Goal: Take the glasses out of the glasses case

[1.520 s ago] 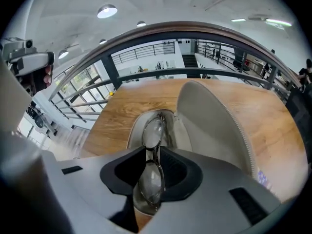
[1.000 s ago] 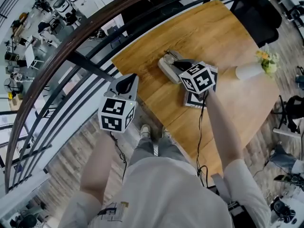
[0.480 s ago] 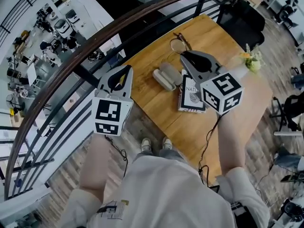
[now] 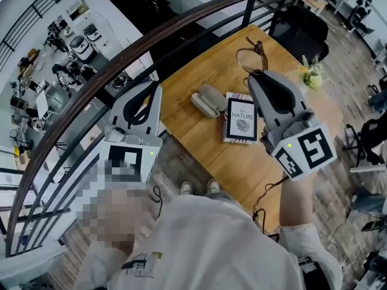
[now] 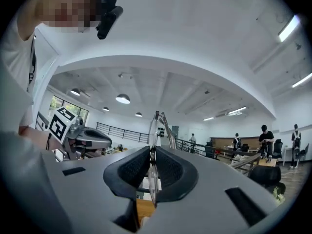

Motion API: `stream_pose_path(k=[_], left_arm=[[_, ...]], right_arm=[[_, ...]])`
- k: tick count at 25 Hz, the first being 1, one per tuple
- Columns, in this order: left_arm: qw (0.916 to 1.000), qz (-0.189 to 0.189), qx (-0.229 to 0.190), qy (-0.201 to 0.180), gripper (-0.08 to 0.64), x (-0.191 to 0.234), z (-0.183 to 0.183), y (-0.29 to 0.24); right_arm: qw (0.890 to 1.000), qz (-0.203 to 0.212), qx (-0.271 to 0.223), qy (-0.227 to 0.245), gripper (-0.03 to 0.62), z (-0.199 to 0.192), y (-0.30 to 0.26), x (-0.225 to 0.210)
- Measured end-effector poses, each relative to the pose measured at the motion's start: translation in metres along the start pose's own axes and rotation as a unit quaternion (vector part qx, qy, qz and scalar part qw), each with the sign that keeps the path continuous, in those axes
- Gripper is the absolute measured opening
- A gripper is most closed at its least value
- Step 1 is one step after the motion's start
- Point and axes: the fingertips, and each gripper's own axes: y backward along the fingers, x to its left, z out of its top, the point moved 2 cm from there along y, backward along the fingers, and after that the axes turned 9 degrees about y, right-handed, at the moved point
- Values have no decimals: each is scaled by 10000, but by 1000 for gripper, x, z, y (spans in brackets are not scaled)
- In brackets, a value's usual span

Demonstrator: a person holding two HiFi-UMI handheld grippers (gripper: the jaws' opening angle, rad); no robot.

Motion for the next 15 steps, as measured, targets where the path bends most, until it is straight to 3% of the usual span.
stream_pose_path(k=[6, 15], left_arm=[[9996, 198, -156, 100, 17, -8, 23, 21], [9999, 86, -98, 49, 17, -29, 7, 36]], right_arm=[[9995, -132, -219, -198, 60, 14, 37, 7], [9987, -207, -351, -296, 60, 17, 66, 21]])
